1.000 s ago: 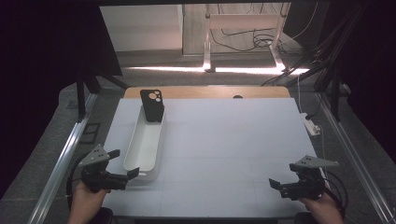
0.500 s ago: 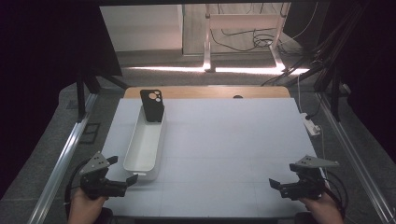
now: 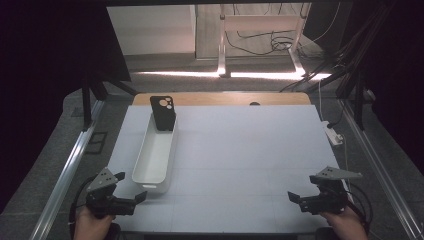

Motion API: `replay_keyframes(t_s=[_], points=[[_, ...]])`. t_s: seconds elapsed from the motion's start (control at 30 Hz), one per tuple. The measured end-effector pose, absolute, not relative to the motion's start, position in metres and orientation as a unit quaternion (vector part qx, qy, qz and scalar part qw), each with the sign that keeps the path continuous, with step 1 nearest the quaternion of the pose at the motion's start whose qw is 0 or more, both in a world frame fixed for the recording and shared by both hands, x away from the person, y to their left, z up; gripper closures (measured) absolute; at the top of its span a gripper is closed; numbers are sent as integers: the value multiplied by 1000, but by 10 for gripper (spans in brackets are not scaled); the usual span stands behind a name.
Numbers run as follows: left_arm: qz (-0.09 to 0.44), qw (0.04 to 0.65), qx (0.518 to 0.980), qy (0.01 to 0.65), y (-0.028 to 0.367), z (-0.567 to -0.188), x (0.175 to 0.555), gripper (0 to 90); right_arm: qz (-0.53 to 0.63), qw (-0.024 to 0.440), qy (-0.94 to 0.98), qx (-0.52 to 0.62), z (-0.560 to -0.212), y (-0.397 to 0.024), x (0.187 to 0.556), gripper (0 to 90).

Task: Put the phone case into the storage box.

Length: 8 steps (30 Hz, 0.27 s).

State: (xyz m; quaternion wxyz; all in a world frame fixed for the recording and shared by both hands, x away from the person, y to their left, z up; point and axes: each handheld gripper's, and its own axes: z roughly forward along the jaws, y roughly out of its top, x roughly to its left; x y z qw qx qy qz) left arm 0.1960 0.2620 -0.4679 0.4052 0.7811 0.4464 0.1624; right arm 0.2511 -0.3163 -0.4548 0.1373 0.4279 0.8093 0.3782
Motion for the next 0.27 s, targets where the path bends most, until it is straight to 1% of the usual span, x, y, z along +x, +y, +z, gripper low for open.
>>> replay_keyframes(t_s=[0.27], points=[[163,394,785,450,260,-469,197,2,376,137,812,426,-455,-316,252,0]])
